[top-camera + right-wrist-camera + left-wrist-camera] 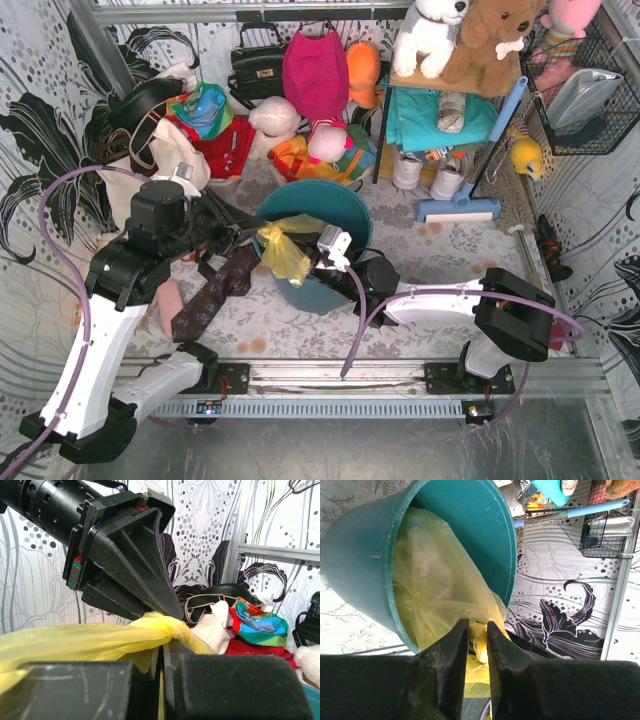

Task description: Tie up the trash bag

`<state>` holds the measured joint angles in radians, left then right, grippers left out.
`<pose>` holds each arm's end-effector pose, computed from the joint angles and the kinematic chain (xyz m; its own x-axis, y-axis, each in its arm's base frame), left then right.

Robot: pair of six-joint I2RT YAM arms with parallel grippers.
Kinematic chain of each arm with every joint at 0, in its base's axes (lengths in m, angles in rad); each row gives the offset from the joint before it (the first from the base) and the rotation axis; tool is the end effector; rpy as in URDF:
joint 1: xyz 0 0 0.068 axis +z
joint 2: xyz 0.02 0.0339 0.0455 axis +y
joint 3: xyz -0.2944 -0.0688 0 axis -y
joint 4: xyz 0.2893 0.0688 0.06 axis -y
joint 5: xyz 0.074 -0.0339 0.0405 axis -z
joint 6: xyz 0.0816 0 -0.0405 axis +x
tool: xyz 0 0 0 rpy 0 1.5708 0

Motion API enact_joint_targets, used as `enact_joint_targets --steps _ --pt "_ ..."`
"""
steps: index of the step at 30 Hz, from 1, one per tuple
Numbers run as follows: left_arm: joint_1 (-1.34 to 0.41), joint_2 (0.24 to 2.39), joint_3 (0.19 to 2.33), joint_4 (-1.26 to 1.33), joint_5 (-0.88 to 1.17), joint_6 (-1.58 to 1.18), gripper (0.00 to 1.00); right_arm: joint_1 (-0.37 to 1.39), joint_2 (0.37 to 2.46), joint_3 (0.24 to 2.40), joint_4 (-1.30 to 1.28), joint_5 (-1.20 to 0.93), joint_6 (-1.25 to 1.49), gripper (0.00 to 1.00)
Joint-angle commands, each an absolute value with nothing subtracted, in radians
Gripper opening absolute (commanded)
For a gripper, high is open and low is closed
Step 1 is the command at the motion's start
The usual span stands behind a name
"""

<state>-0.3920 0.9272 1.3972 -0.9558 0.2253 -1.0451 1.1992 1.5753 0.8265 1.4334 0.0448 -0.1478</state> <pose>0.1870 -0.0970 0.4618 -0.6966 -0.6244 -0.3535 -0.0948 0.5685 -0.8172 0.1467 0.3663 0.3532 0.3623 0.5246 -0.7704 -0.8744 0.4775 -0.0861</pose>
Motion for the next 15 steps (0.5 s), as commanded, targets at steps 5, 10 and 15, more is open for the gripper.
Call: enact_joint_targets --steps 5,10,15 --pt "-0.394 0.906 1.449 -0.919 0.237 -1.026 0.34 1.202 1.574 0.823 1.395 0.074 -0.172 0.0" --pt "-0.393 0.902 1.46 -0.929 0.241 -1.017 0.35 1.201 1.568 0.823 1.386 0.087 -0.184 0.0" --pt "-0.394 0.905 1.443 -0.926 0.258 -1.017 0.33 1.202 1.568 0.826 1.384 0.084 -0.184 0.0"
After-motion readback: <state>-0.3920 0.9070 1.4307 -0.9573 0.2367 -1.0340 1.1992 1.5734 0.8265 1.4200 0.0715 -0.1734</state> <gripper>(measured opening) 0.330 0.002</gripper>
